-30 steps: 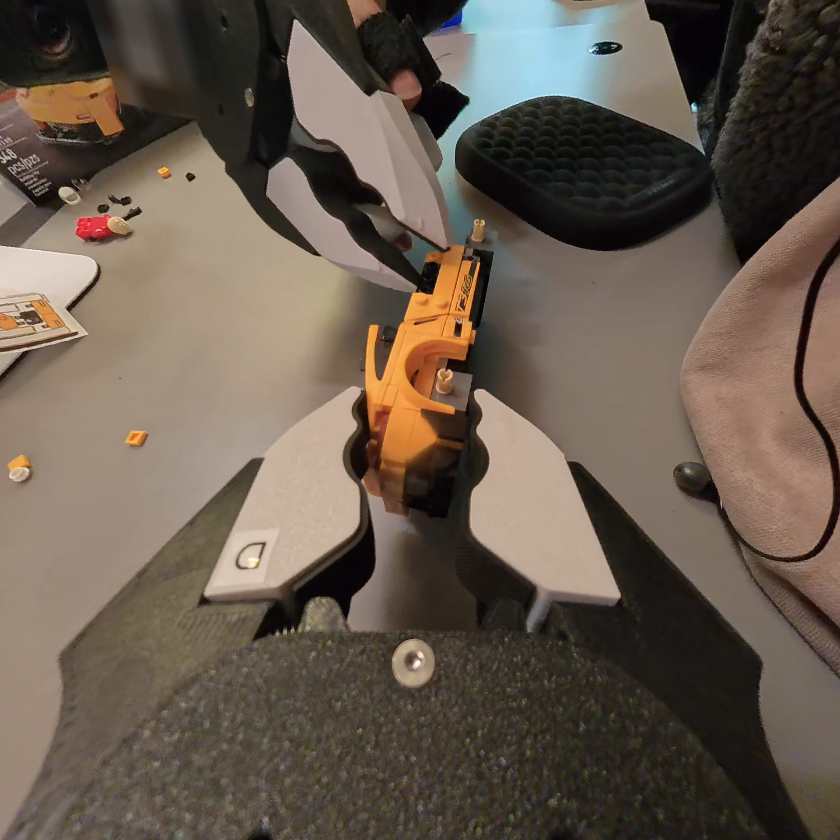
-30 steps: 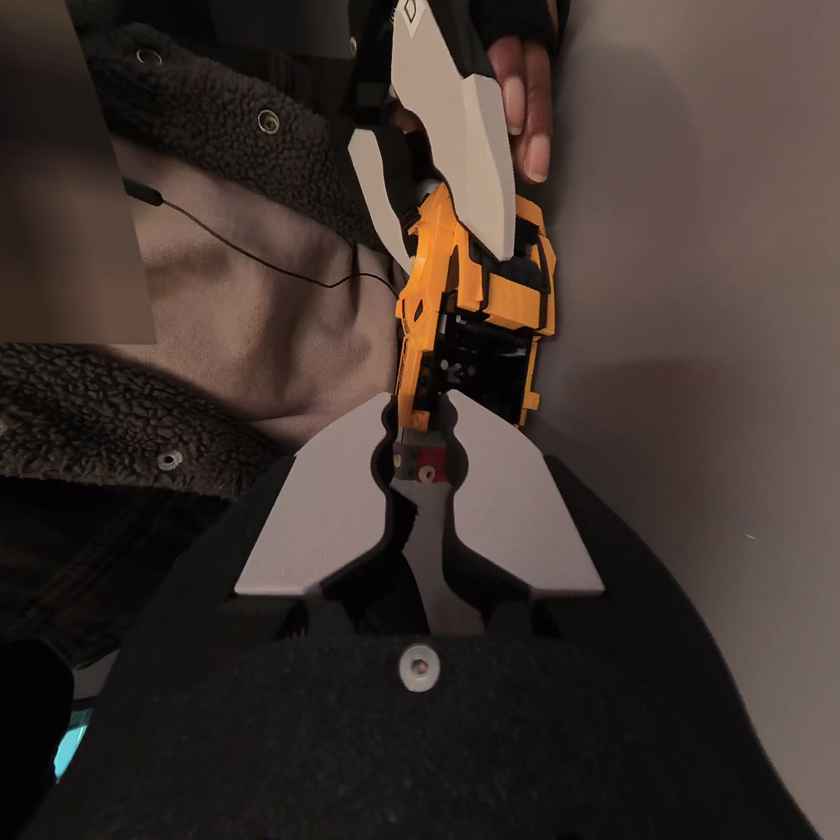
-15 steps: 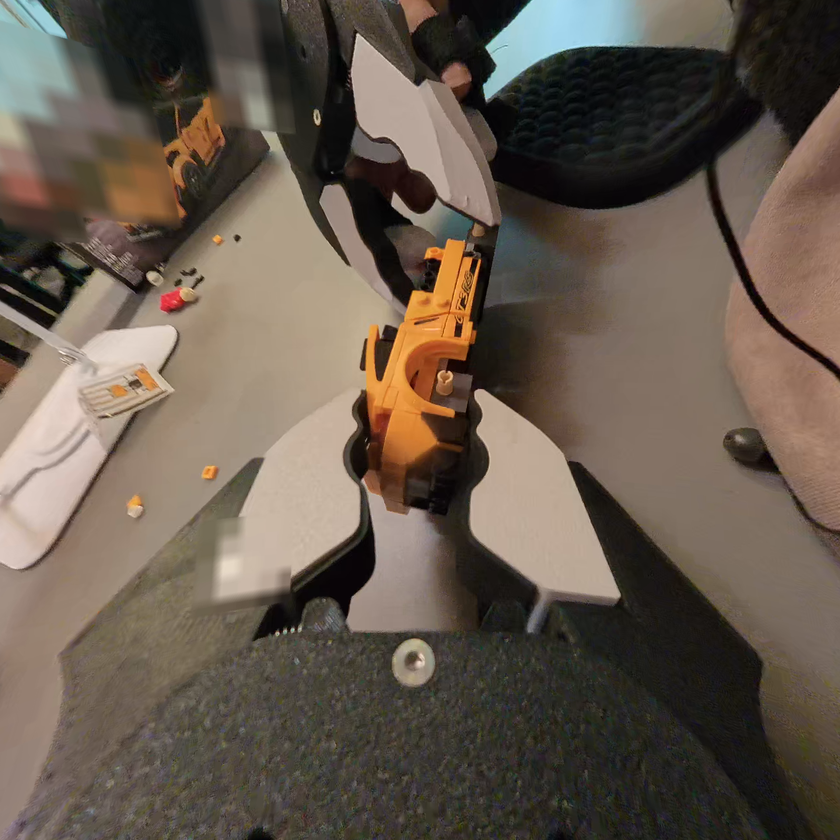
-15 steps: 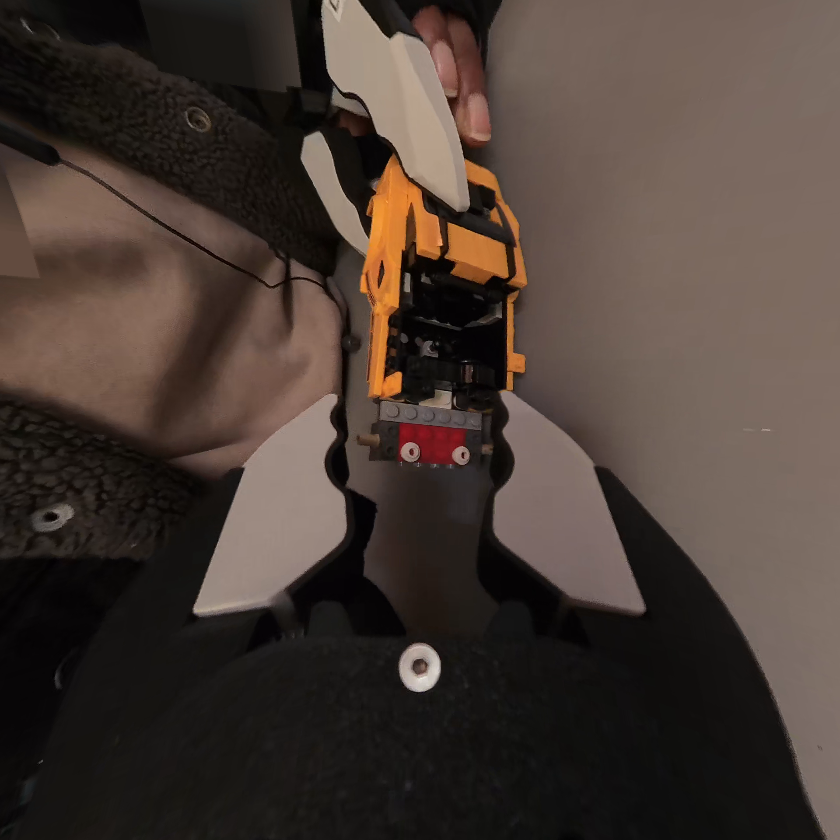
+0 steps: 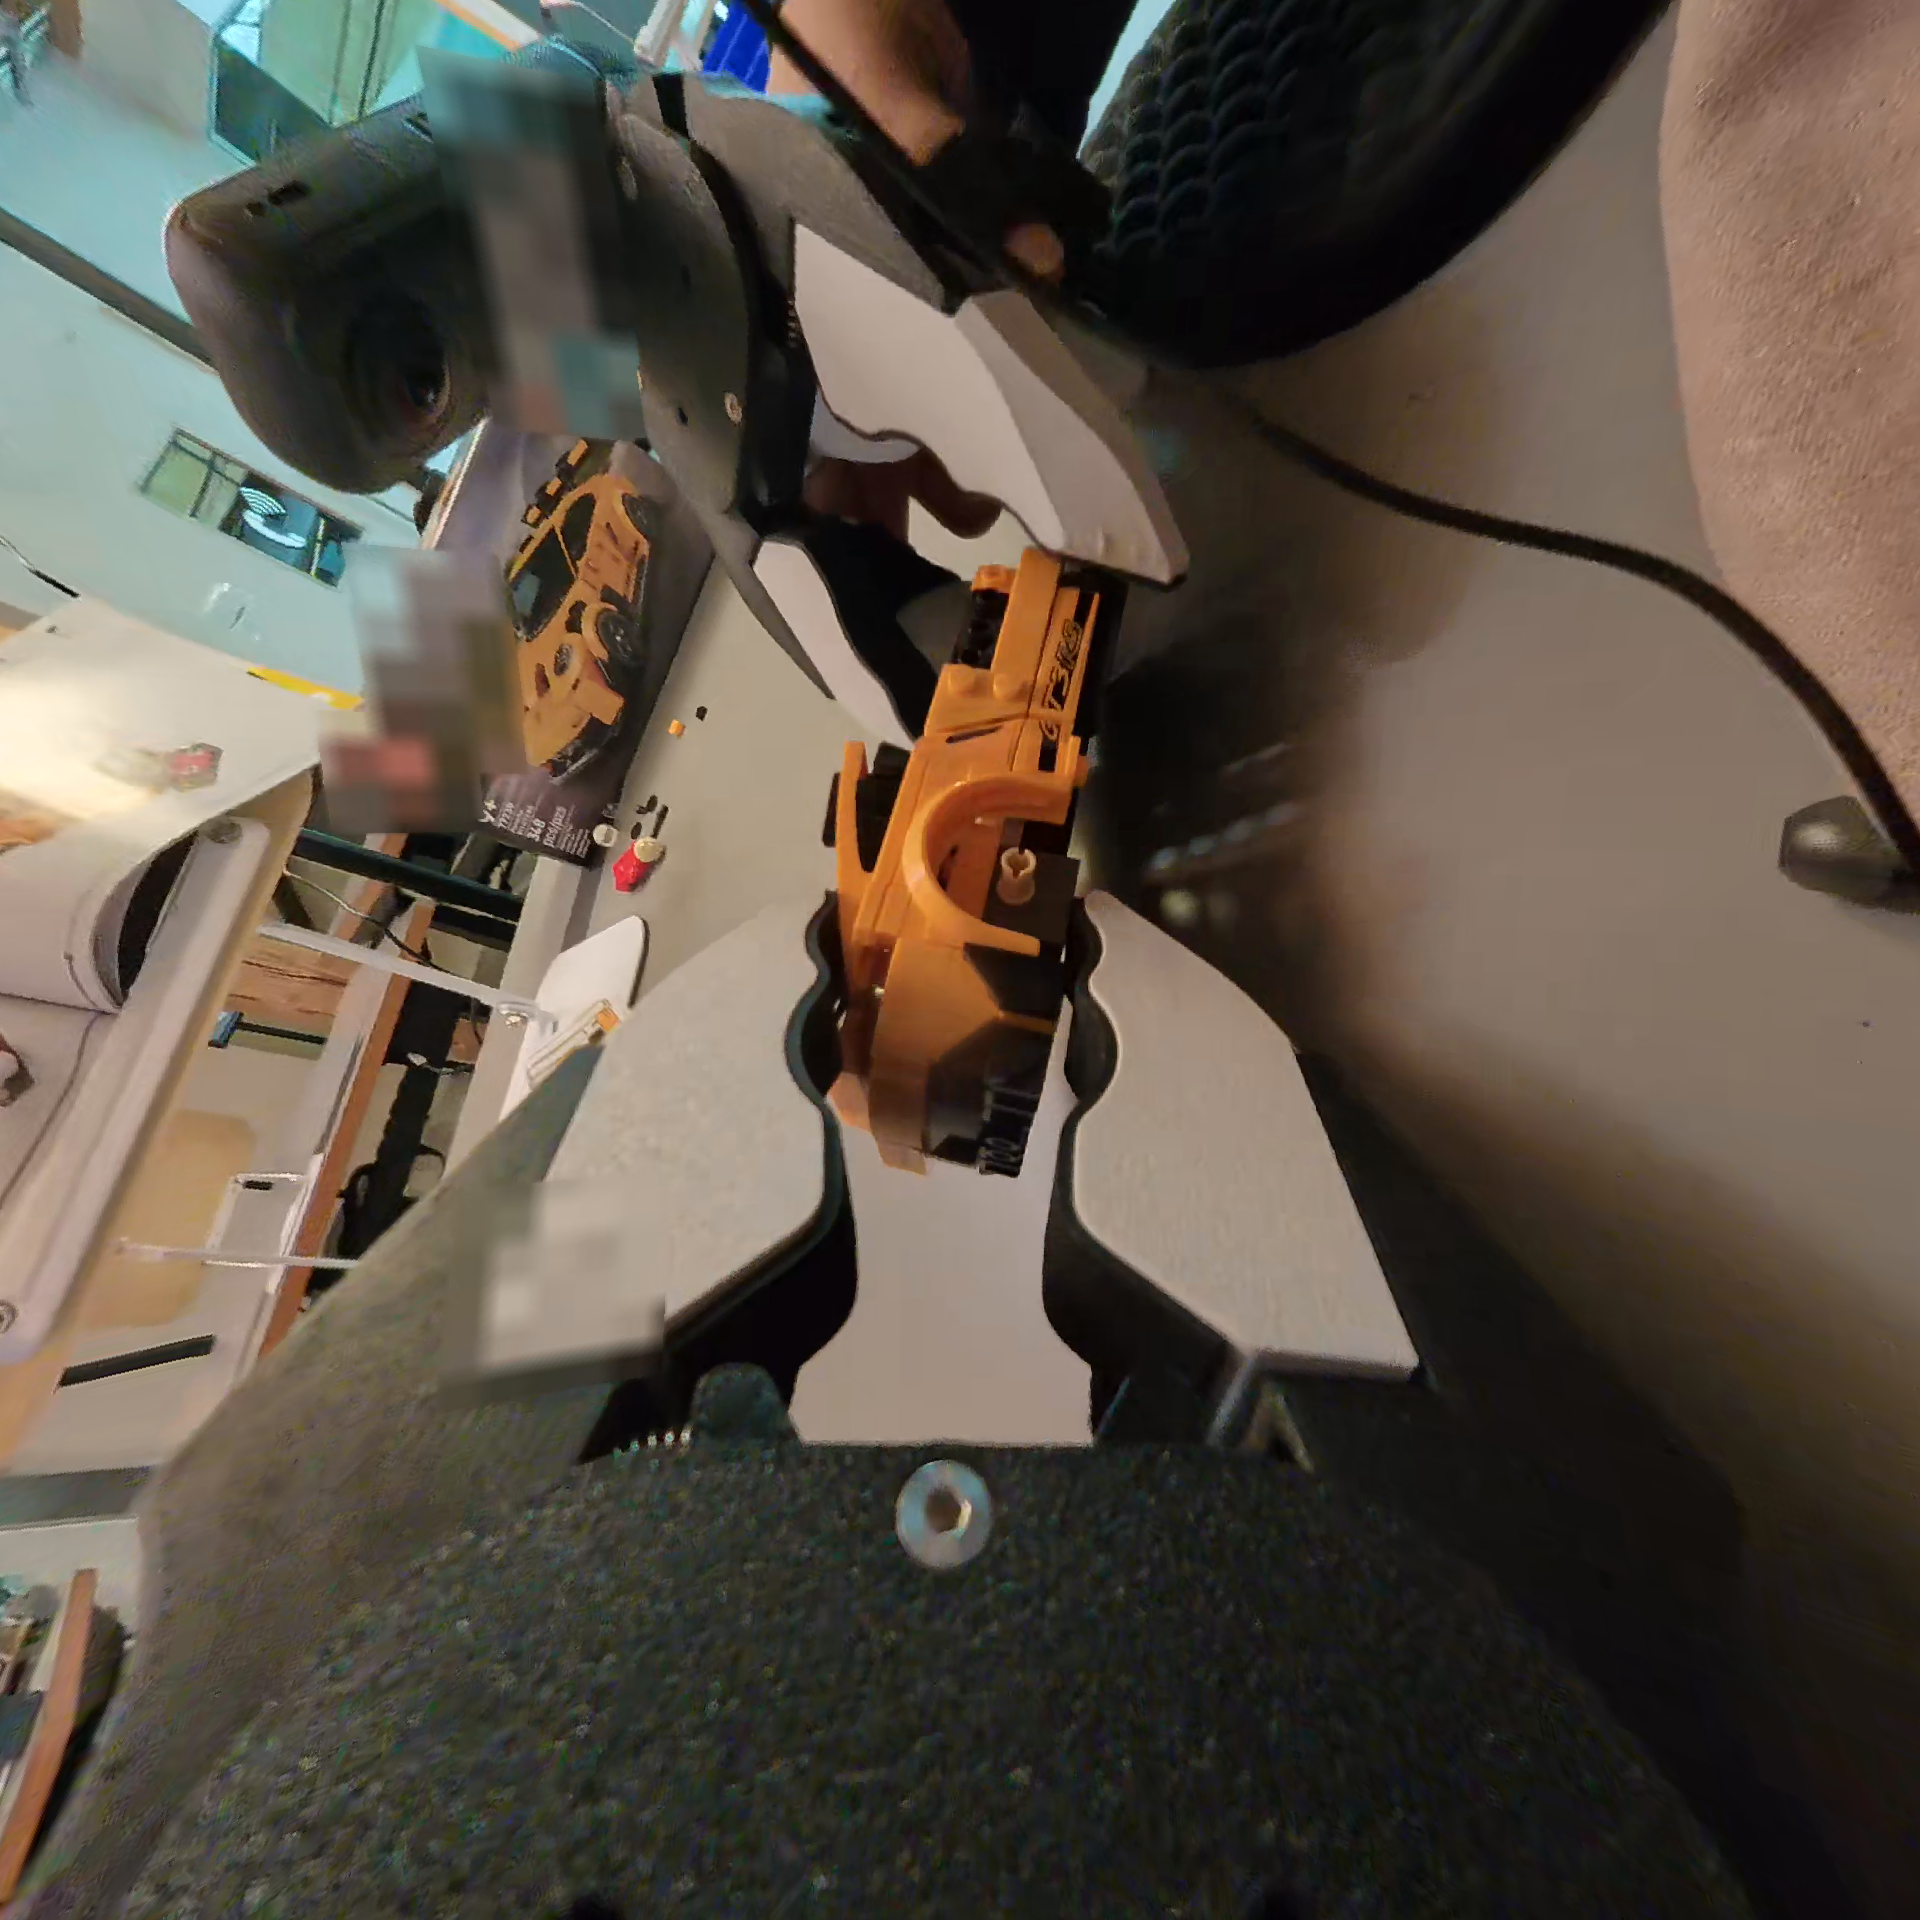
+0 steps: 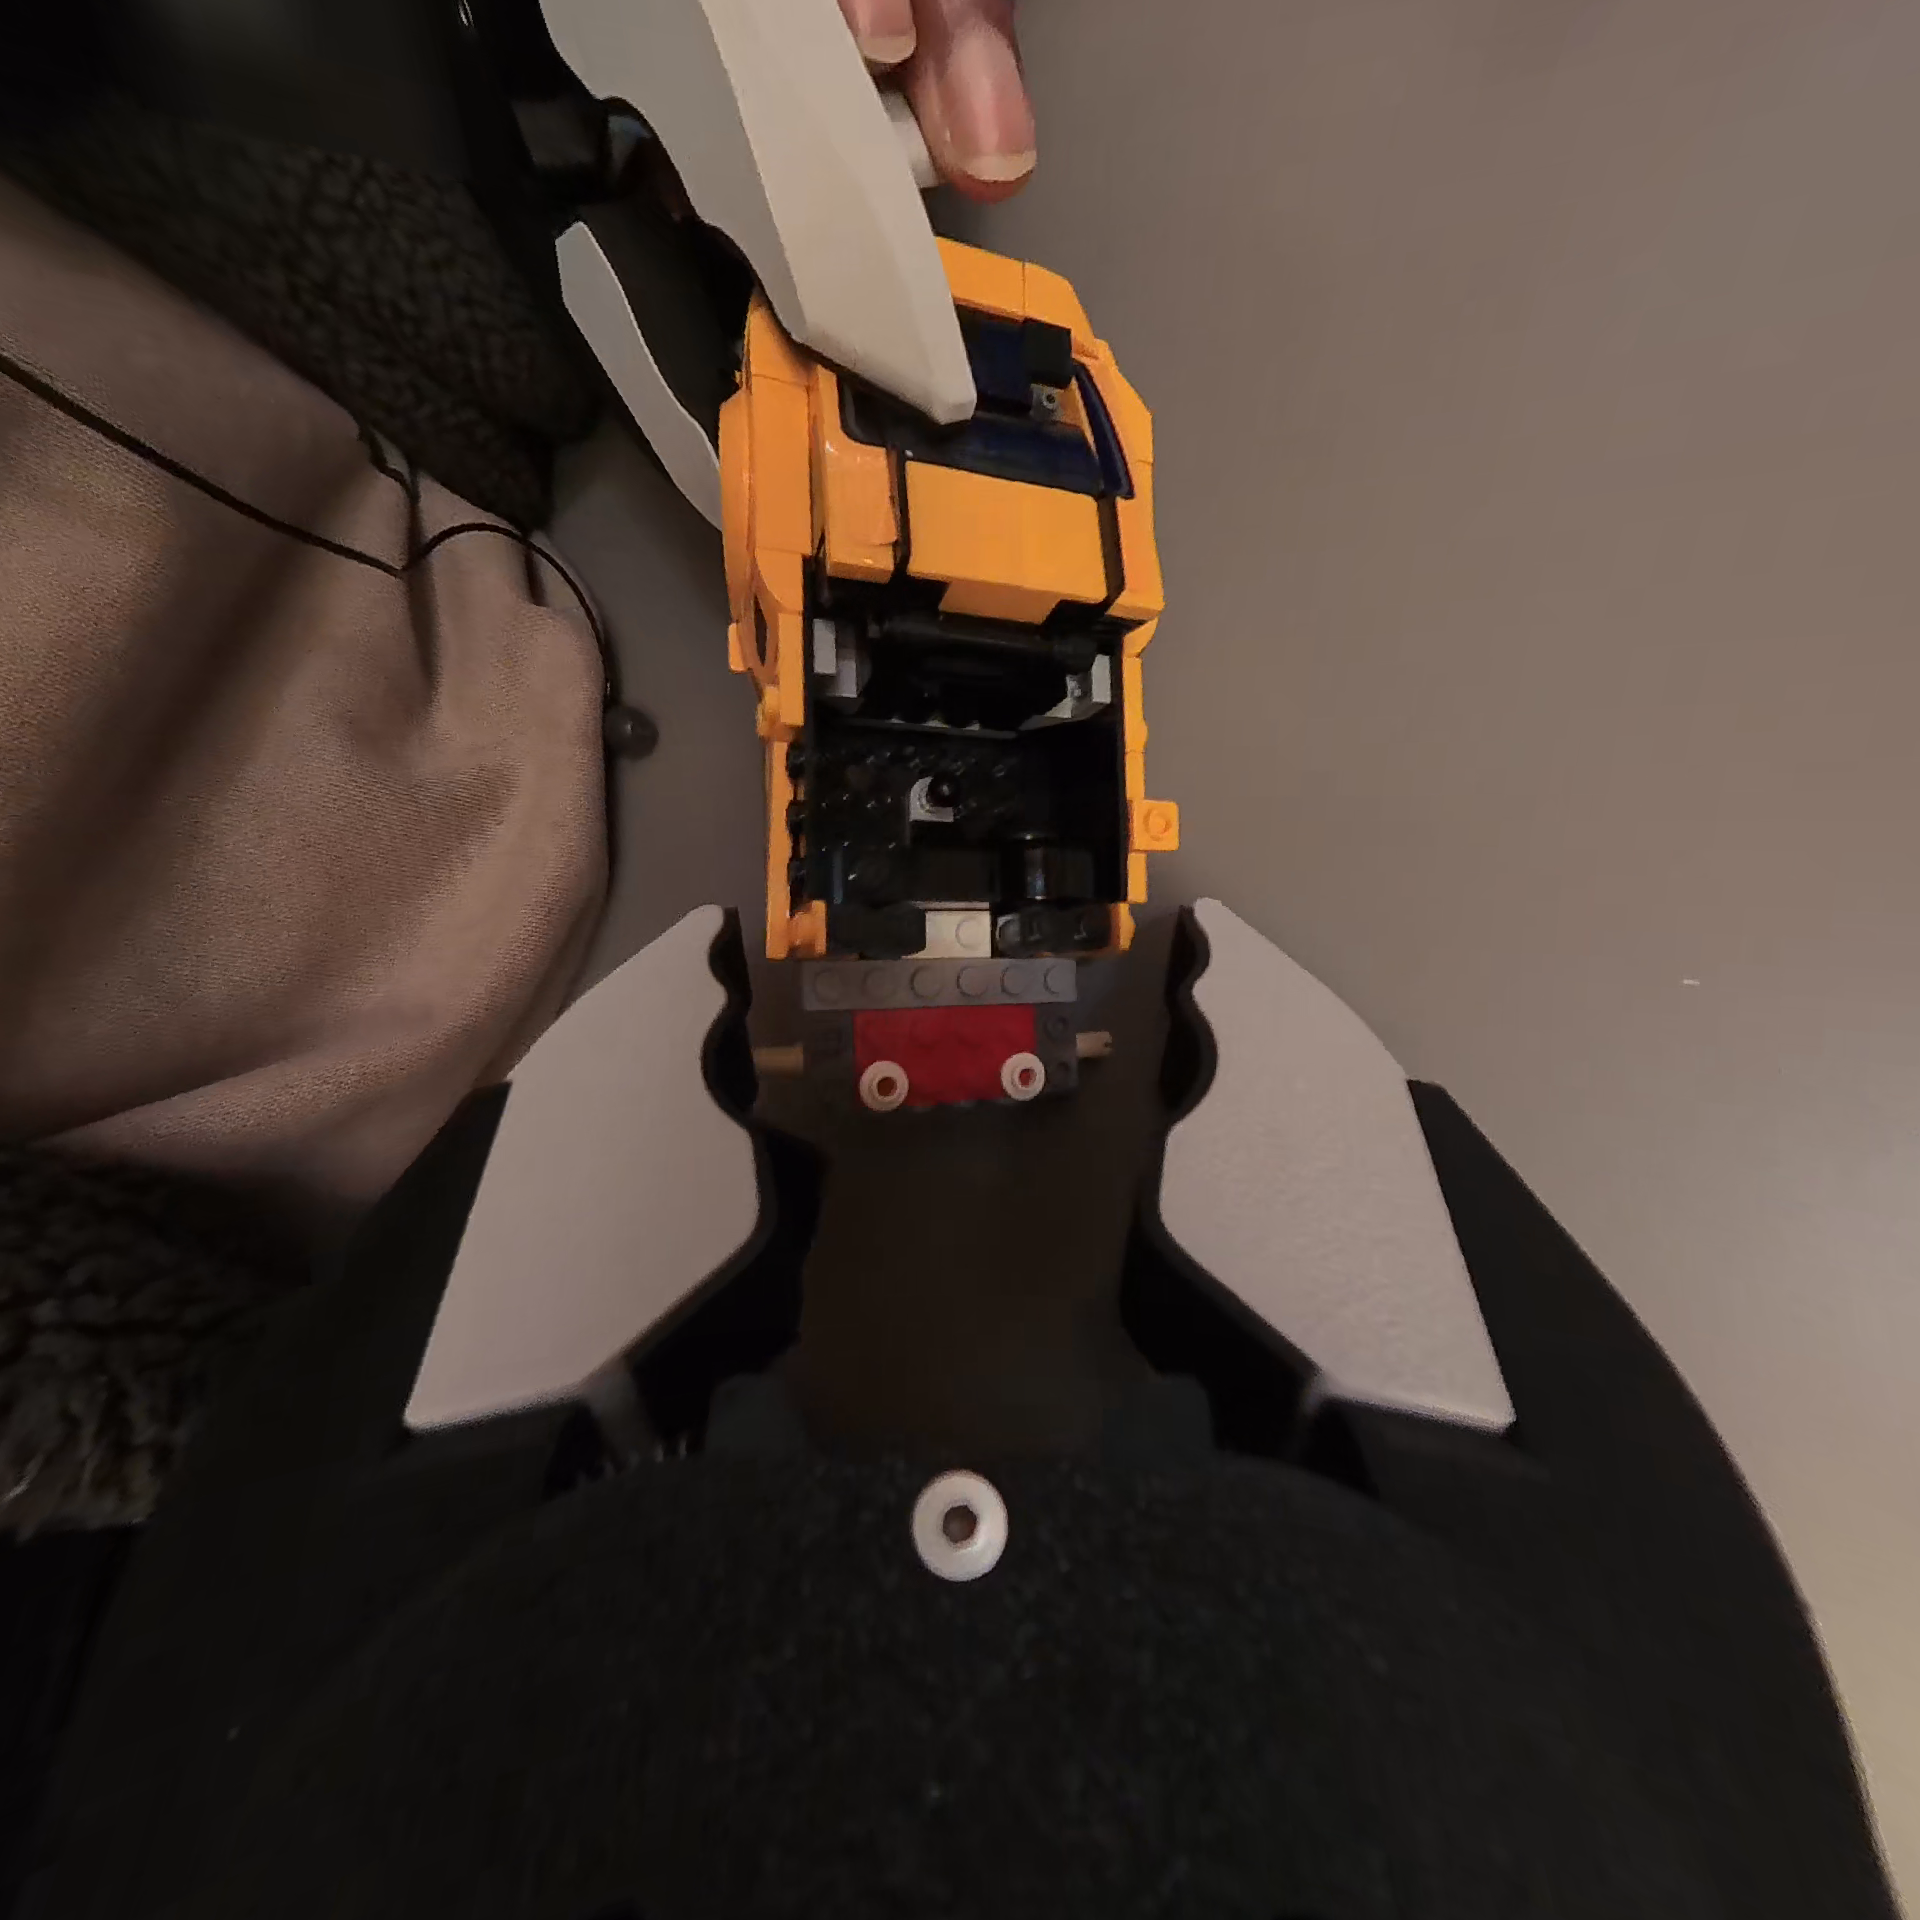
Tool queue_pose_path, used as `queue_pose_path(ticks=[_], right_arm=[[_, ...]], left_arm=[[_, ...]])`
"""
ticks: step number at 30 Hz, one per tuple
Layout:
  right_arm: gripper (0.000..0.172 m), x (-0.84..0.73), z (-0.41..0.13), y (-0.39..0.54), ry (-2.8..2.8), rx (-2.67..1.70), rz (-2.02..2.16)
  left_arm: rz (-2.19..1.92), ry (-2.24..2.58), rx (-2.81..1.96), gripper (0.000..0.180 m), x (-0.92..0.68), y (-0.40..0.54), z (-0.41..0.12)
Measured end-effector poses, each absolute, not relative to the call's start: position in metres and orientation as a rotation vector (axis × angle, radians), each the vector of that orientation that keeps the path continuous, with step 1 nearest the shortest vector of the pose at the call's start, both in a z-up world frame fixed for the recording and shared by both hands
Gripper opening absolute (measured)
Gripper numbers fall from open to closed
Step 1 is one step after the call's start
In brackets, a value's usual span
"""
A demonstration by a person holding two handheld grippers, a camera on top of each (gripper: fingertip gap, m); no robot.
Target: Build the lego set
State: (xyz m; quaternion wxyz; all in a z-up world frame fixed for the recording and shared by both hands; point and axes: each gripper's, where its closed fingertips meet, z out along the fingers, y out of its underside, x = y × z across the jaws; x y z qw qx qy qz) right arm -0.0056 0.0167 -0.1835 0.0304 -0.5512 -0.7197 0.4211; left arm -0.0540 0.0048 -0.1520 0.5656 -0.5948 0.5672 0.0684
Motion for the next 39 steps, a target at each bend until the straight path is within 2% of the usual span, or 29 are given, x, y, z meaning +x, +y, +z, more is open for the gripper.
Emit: queue_pose_path(ticks=[3, 8, 13, 17, 20, 23, 26, 29, 31, 39], right_arm=[[0.068, -0.007, -0.181, 0.015, -2.21, -1.679, 1.344], [0.067, -0.007, -0.182, 0.018, -2.18, -1.682, 1.323], [0.067, -0.009, -0.185, 0.023, -2.172, -1.617, 1.151], [0.067, -0.009, -0.187, 0.027, -2.166, -1.518, 1.0], [0.067, -0.008, -0.189, 0.028, -2.175, -1.413, 0.878], [0.067, -0.01, -0.19, 0.029, -2.177, -1.31, 0.774], [0.067, -0.013, -0.189, 0.028, -2.166, -1.236, 0.72], [0.067, -0.015, -0.189, 0.028, -2.156, -1.174, 0.669], [0.067, -0.015, -0.188, 0.028, -2.146, -1.172, 0.67], [0.068, -0.011, -0.184, 0.026, -2.141, -1.151, 0.702]], left_arm=[[0.175, 1.341, -1.388, 0.04, -0.054, 0.005, -0.152], [0.158, 1.356, -1.415, 0.043, -0.053, 0.006, -0.158], [0.022, 1.364, -1.538, 0.064, -0.051, 0.004, -0.171], [-0.318, 1.234, -1.665, 0.082, -0.05, -0.002, -0.166], [-0.577, 1.01, -1.732, 0.086, -0.055, 0.006, -0.148], [-0.597, 0.965, -1.84, 0.091, -0.06, 0.015, -0.16], [-0.532, 1.051, -1.913, 0.093, -0.055, 0.015, -0.177], [-0.507, 1.126, -1.944, 0.086, -0.049, 0.012, -0.187], [-0.492, 1.156, -1.922, 0.08, -0.047, 0.011, -0.187], [-0.445, 1.203, -1.855, 0.079, -0.049, 0.009, -0.185]])
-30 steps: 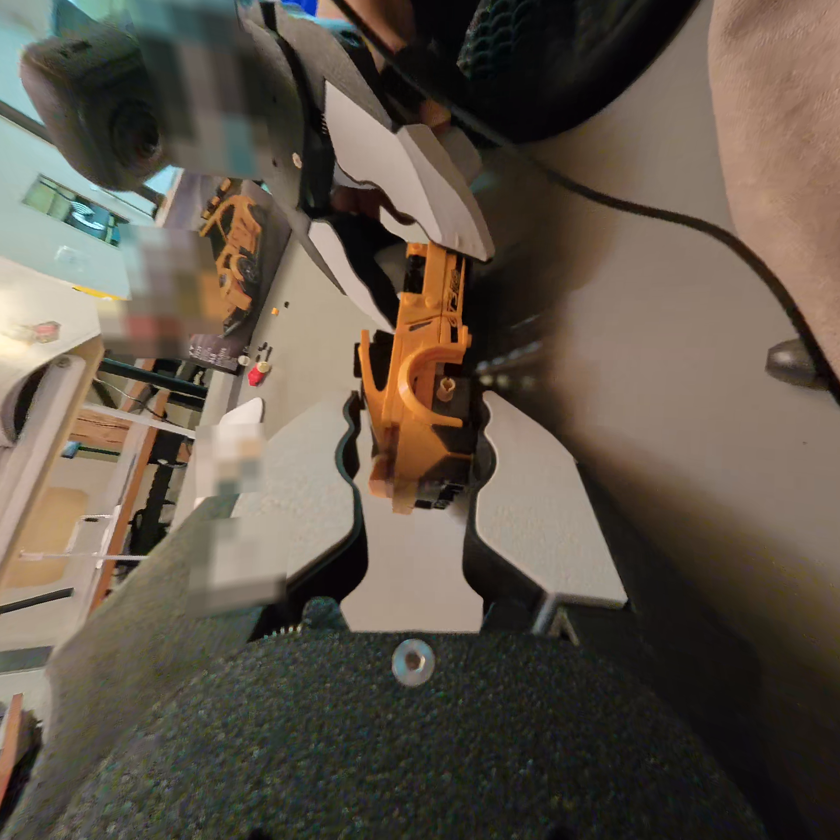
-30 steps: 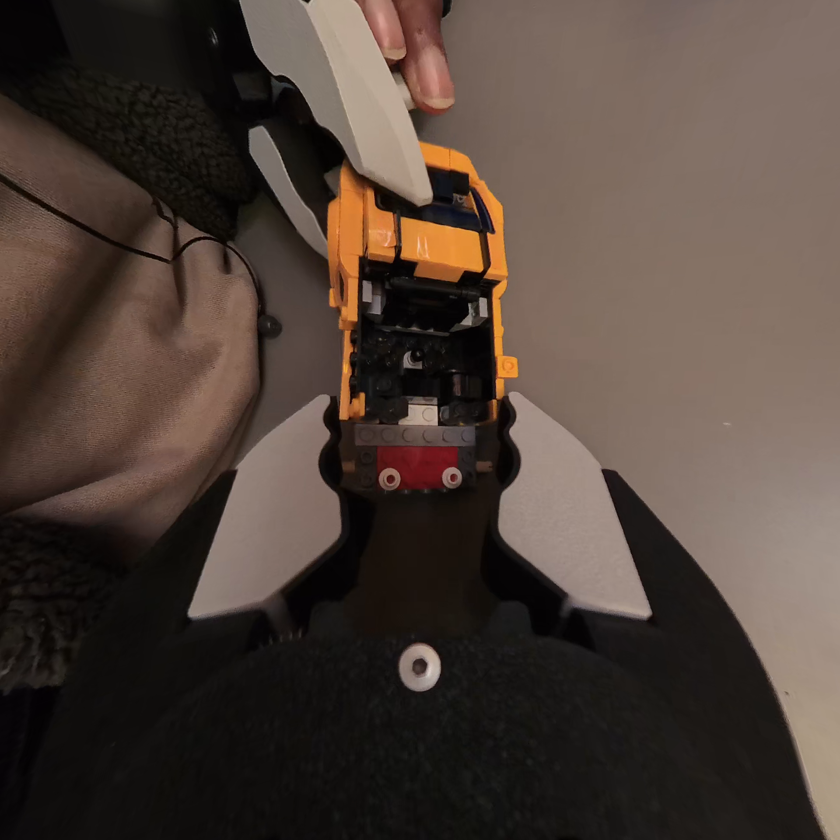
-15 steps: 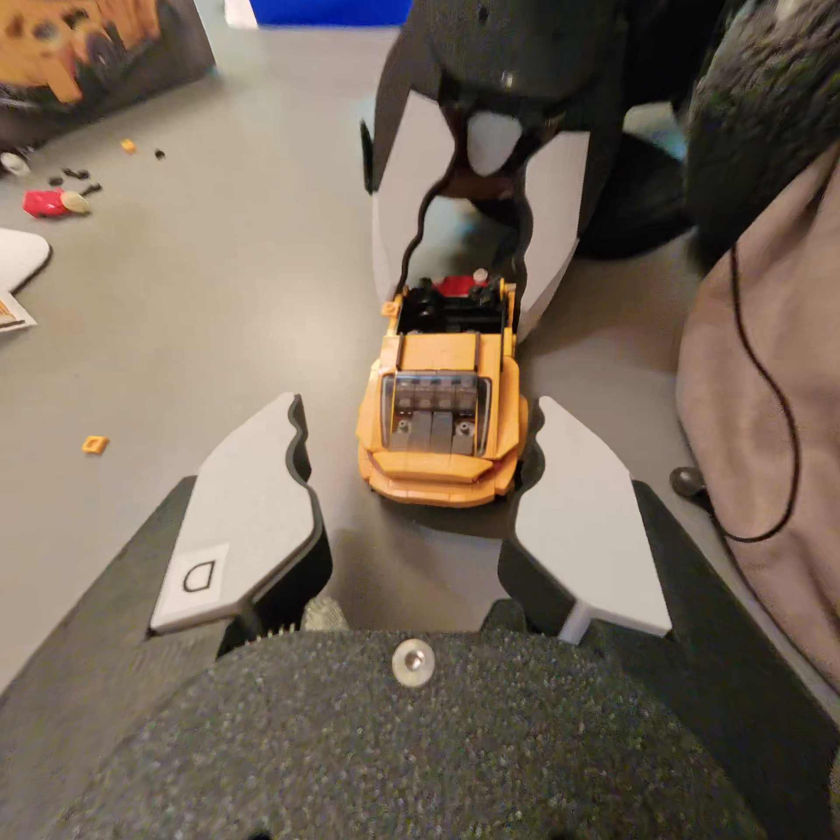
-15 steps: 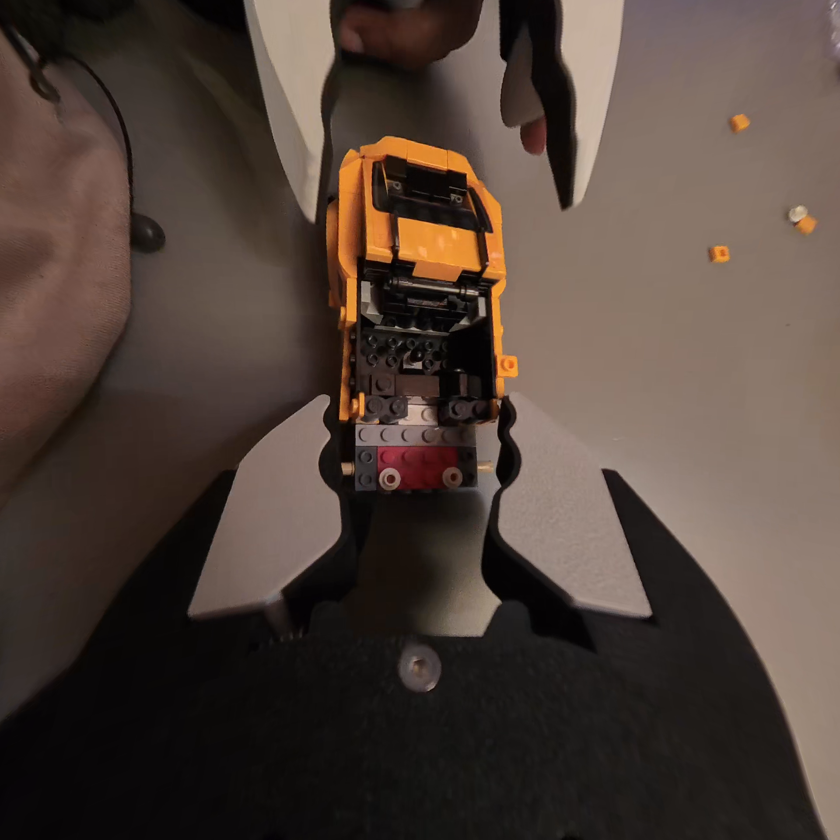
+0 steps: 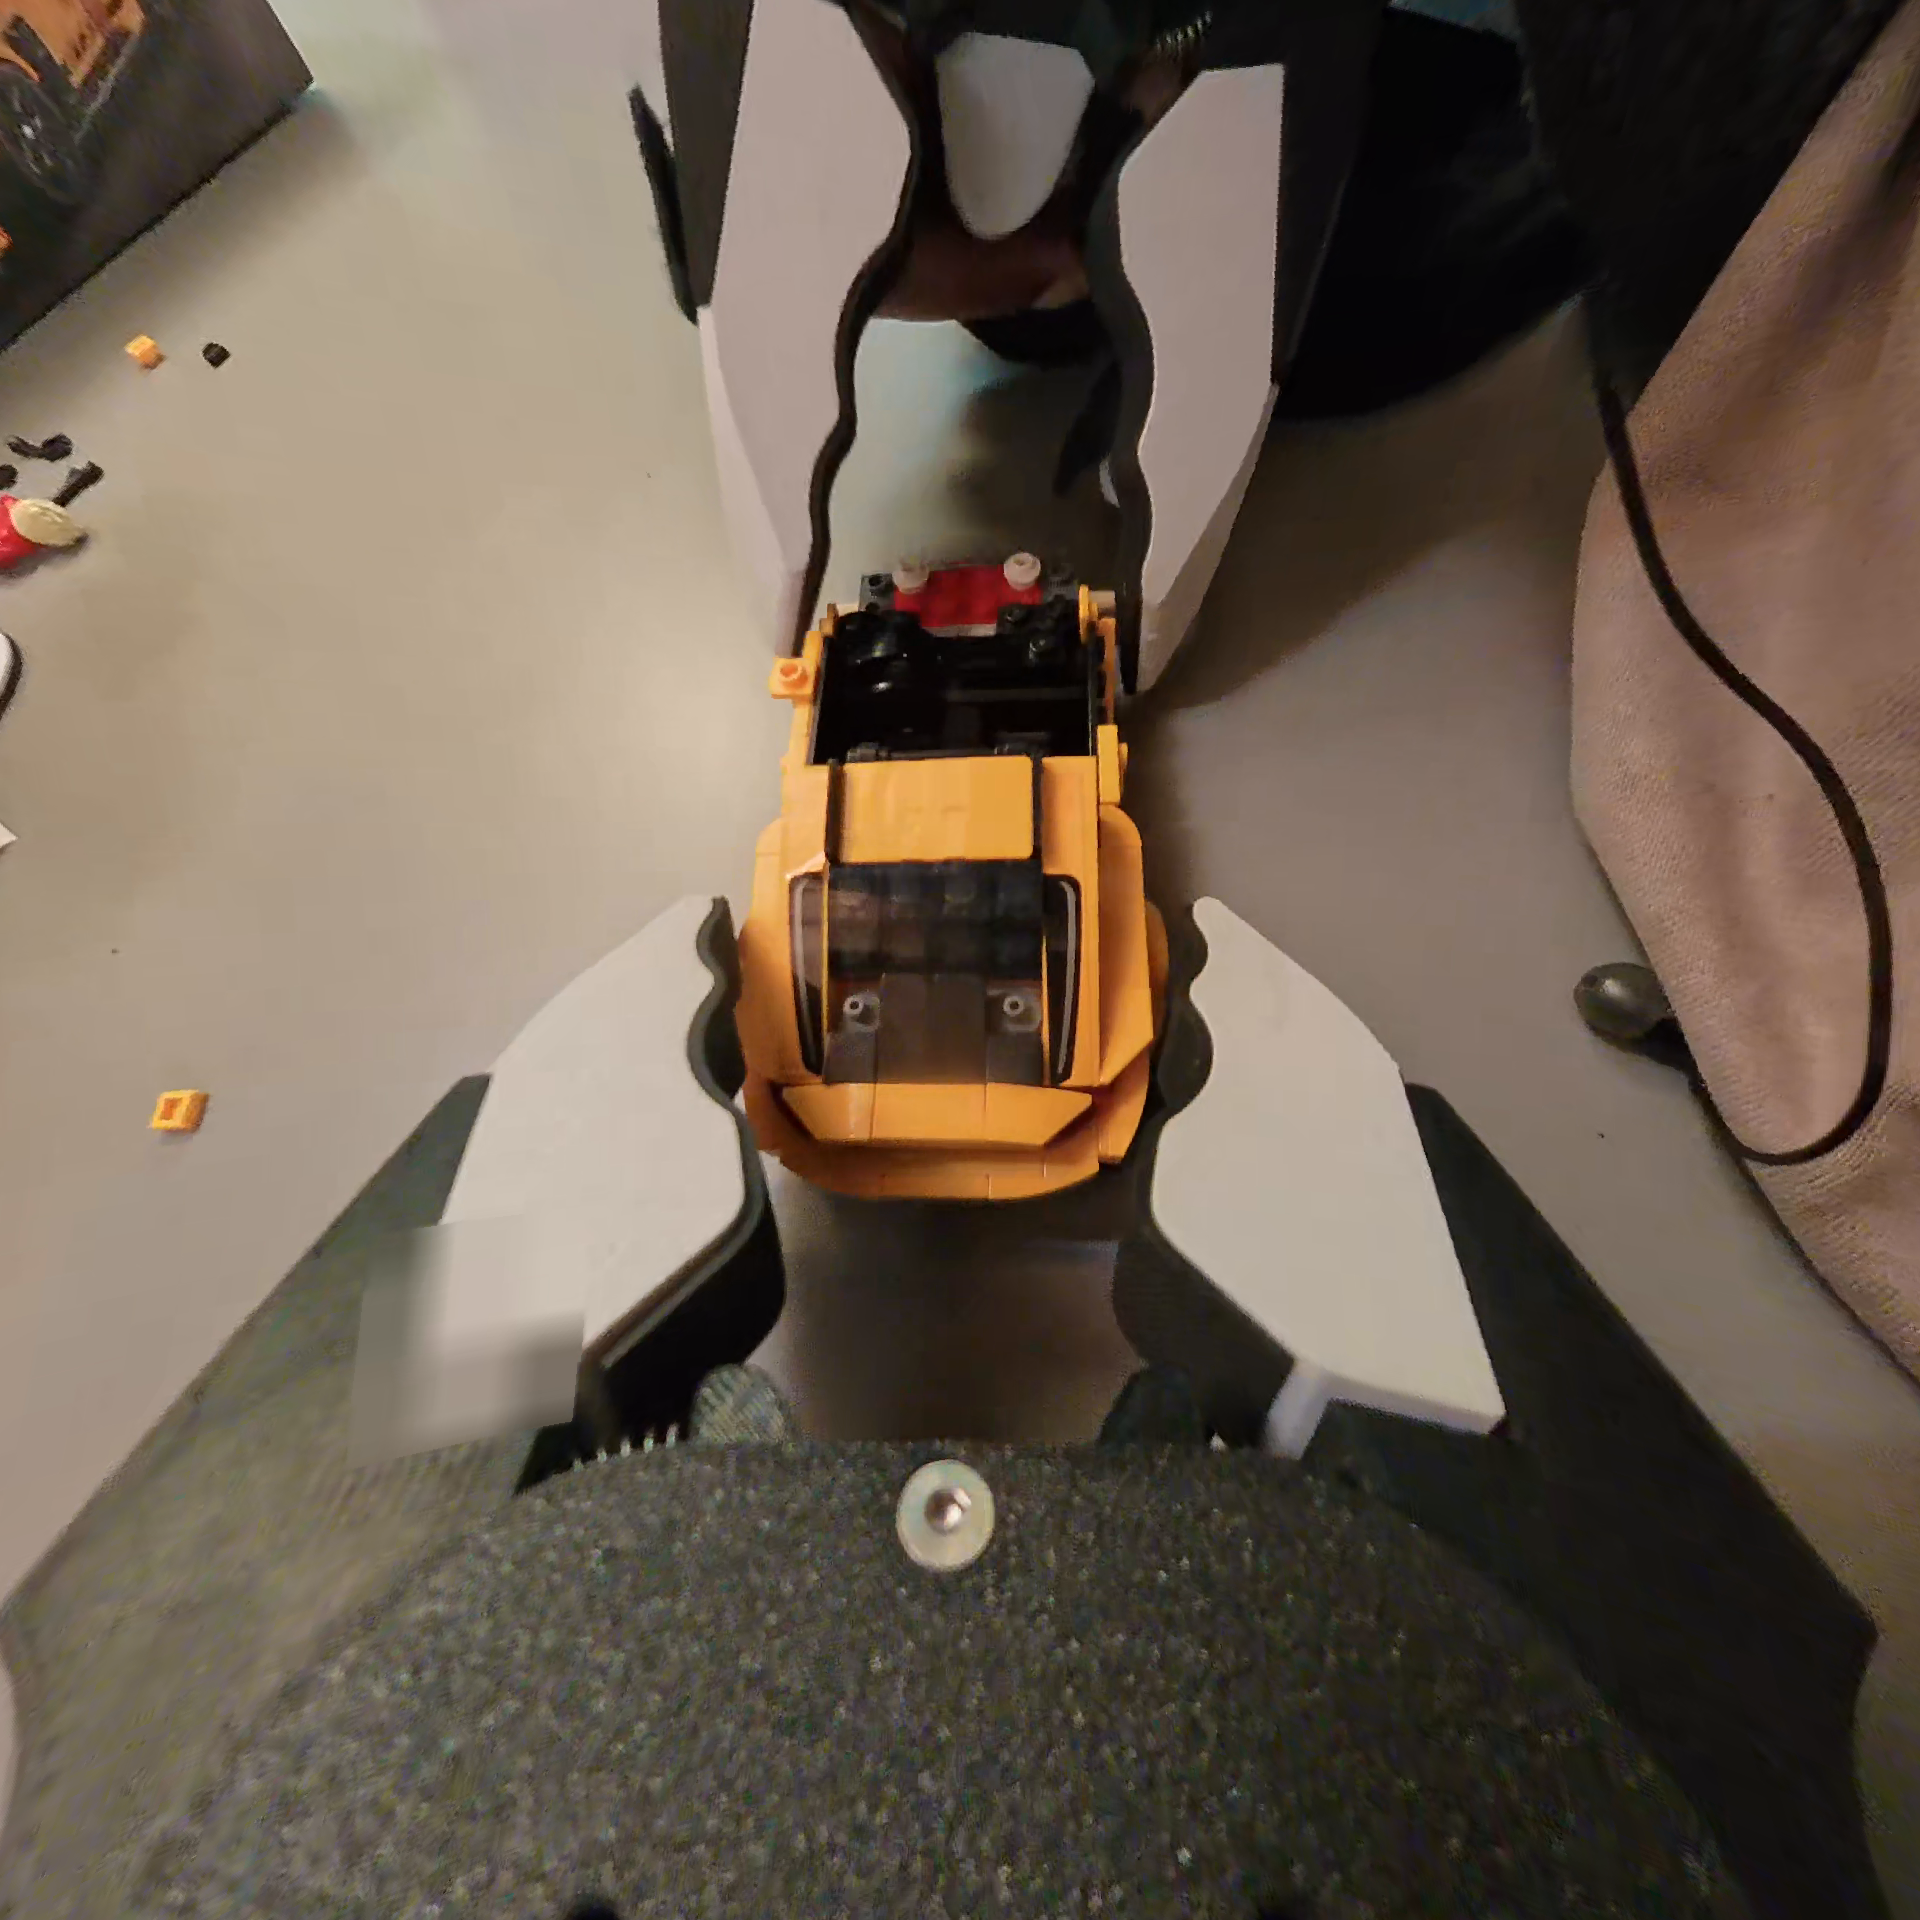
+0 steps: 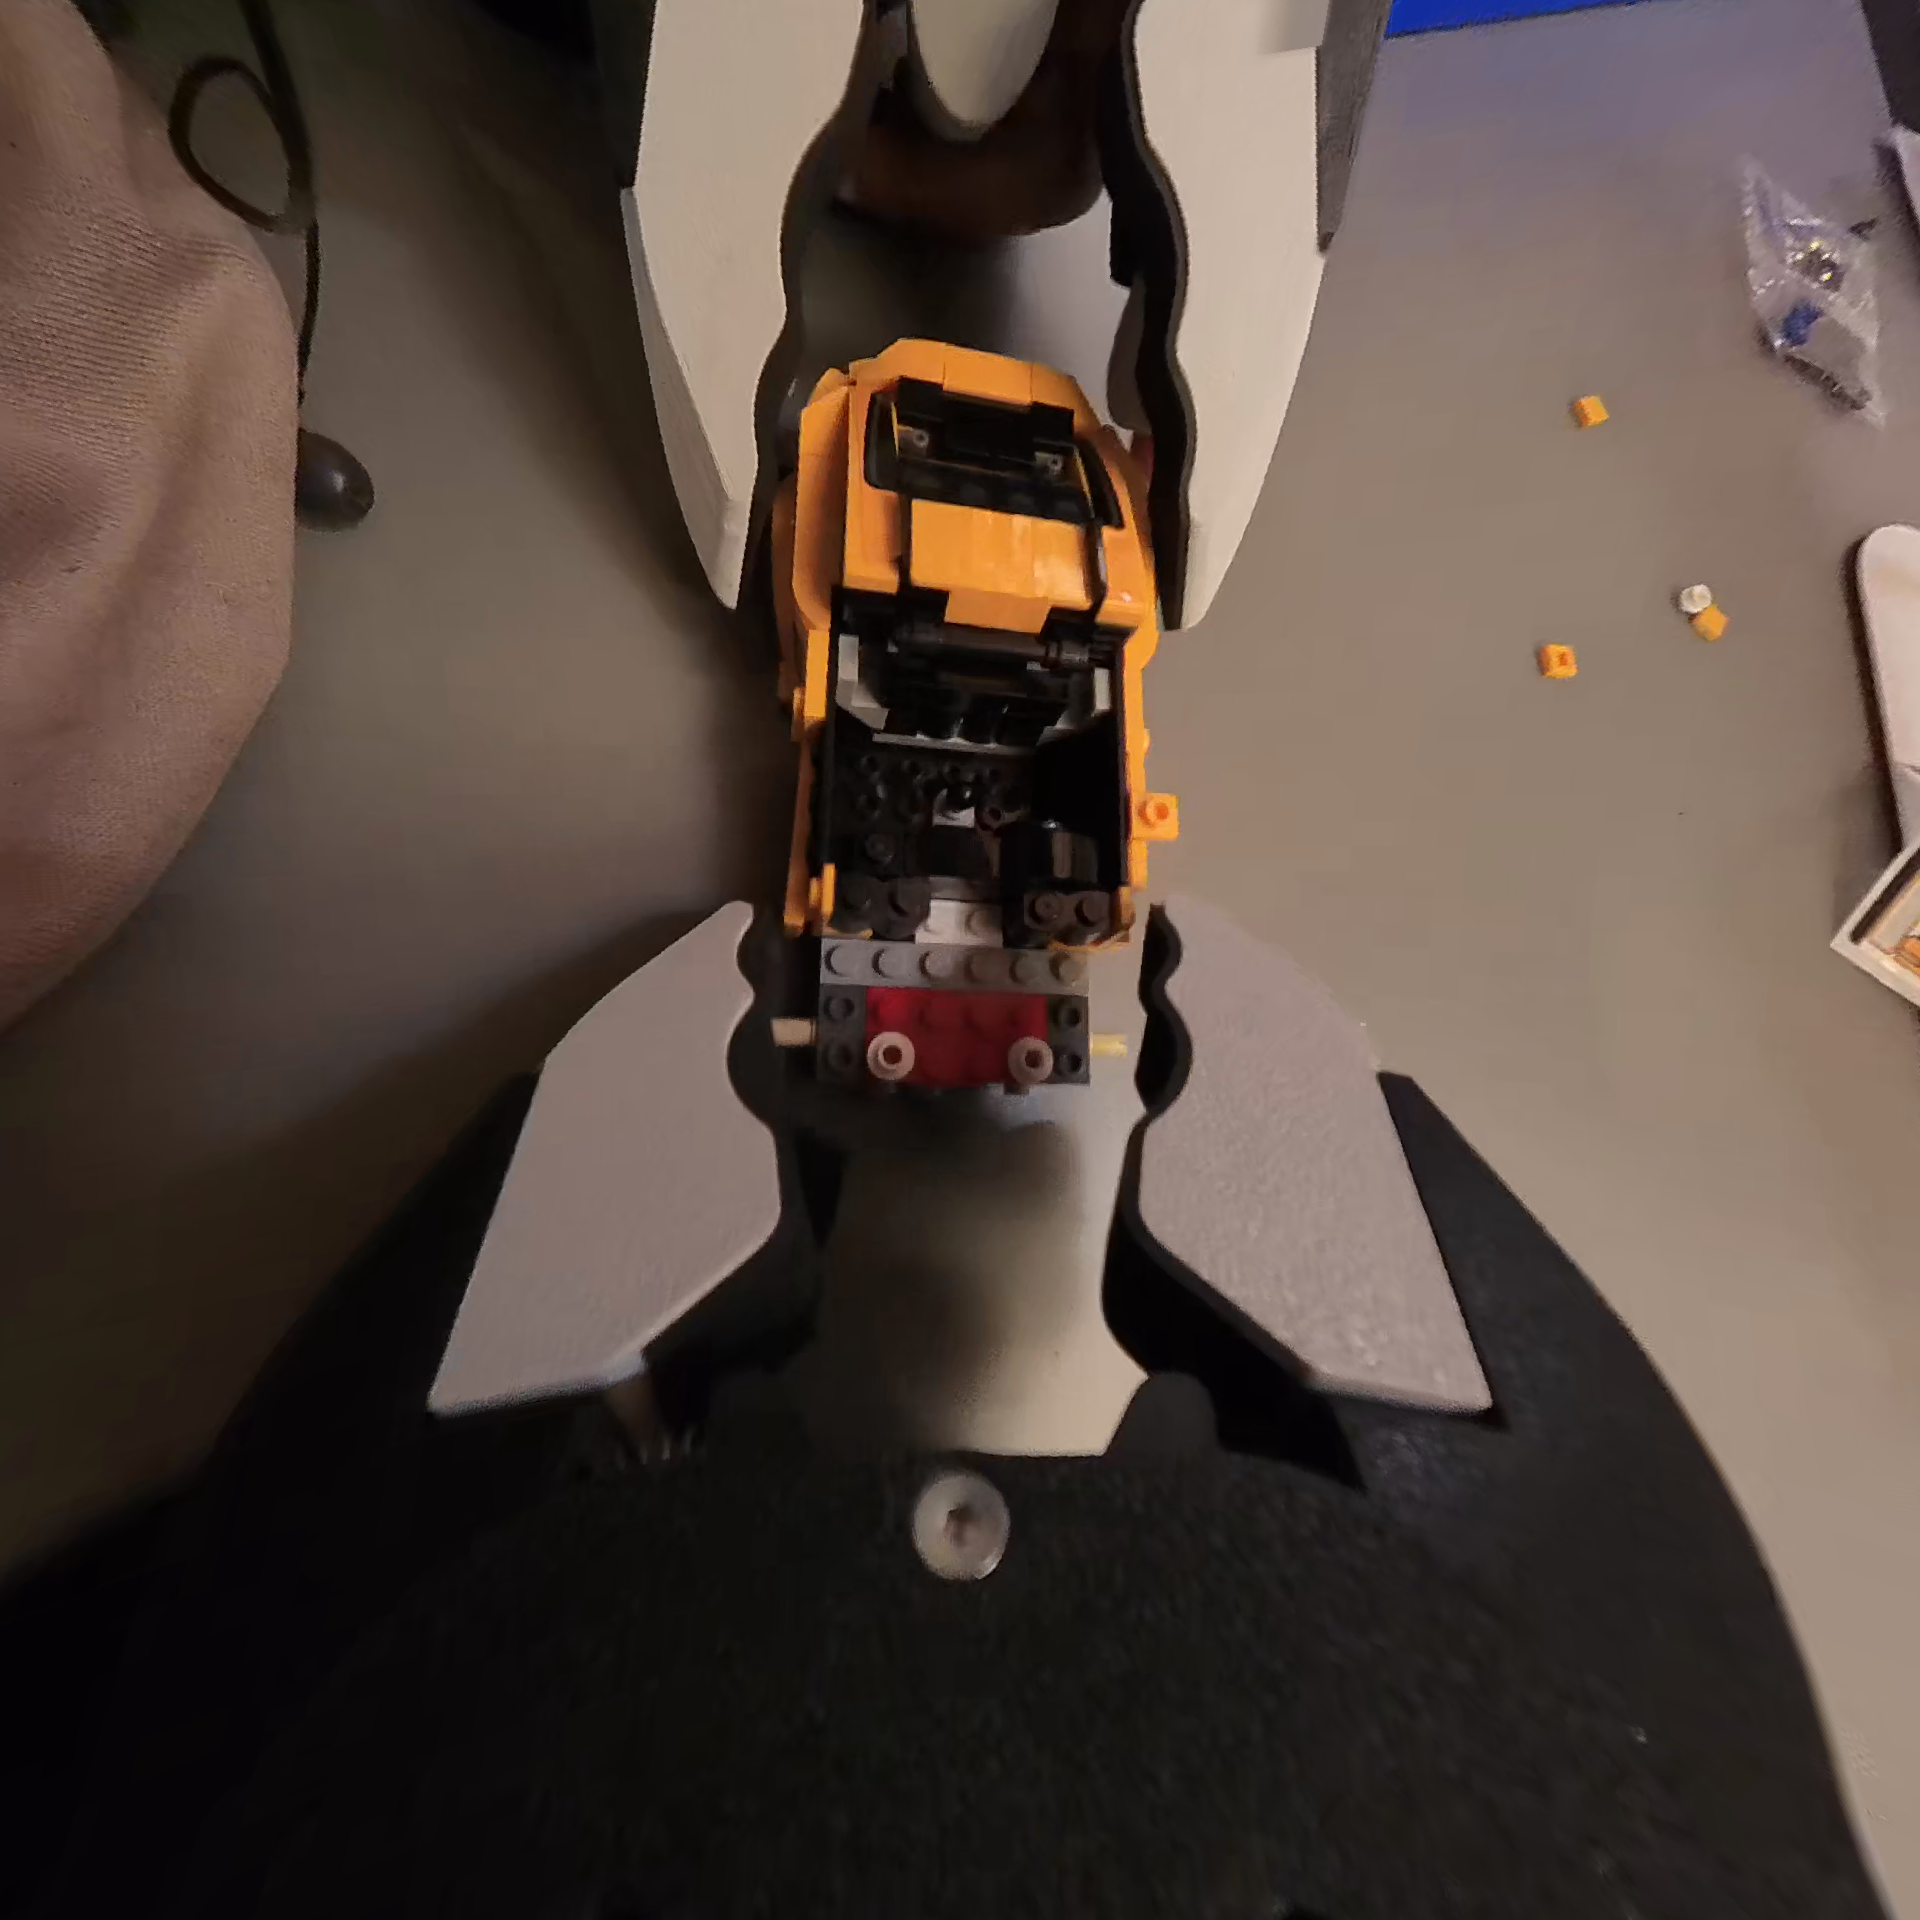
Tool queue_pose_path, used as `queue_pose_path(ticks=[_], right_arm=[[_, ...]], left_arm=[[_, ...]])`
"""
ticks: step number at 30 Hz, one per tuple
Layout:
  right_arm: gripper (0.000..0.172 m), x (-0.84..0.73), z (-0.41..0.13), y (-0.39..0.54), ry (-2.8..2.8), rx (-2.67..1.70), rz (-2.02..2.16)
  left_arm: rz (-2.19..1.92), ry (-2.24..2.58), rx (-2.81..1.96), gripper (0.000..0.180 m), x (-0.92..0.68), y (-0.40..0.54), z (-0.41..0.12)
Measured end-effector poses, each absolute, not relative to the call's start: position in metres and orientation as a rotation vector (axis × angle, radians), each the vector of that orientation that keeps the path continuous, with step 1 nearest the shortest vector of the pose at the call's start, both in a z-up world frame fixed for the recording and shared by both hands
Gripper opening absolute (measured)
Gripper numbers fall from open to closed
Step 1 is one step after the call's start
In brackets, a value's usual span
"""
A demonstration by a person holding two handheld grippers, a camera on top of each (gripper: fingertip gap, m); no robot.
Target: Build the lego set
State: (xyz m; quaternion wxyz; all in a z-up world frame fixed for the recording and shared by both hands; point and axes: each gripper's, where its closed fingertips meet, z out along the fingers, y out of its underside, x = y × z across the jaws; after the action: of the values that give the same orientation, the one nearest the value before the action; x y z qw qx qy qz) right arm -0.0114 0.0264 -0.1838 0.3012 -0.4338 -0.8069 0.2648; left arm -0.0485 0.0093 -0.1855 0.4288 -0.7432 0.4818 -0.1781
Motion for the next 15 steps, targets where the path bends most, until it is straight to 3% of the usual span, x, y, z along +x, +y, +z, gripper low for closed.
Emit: queue_pose_path(ticks=[15], right_arm=[[0.068, 0.0, -0.156, 0.035, -2.033, -1.132, 0.983]], left_arm=[[-0.488, 1.193, -1.889, 0.079, -0.049, 0.009, -0.187]])
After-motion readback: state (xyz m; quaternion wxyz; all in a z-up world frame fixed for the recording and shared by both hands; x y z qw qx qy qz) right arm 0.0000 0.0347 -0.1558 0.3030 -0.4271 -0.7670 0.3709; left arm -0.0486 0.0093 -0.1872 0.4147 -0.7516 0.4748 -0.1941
